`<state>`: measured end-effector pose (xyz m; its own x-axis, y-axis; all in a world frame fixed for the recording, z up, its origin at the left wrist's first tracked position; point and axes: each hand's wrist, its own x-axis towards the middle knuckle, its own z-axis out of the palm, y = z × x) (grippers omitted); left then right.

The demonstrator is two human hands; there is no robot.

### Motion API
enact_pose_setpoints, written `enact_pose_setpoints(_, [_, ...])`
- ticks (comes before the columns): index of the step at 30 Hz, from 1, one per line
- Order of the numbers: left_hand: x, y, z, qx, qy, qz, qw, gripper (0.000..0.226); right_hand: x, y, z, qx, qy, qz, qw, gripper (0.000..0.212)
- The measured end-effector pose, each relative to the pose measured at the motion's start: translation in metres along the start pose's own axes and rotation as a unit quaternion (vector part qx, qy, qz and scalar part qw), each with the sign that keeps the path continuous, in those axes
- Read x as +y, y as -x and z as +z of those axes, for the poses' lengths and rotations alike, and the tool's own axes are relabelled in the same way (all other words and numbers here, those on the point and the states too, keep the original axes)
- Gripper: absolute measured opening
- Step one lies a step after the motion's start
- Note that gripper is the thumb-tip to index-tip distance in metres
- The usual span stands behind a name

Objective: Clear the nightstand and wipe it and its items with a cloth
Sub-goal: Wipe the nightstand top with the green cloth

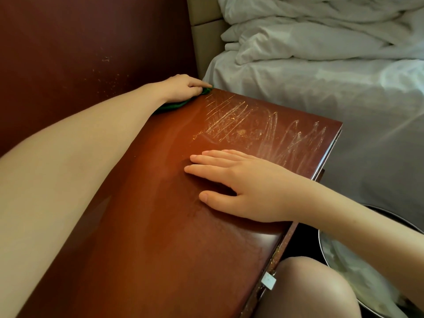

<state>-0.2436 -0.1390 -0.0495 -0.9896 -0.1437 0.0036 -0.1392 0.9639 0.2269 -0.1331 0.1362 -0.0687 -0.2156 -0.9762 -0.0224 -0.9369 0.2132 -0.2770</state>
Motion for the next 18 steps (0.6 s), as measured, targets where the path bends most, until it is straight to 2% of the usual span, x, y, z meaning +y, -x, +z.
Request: enact_pose_setpoints(18, [0.003, 0.055, 0.002, -0.030, 0.041, 0.104, 0.993, 0.038, -0.001, 0.000, 0.000, 0.010, 0.001, 0.003, 1.000, 0.054])
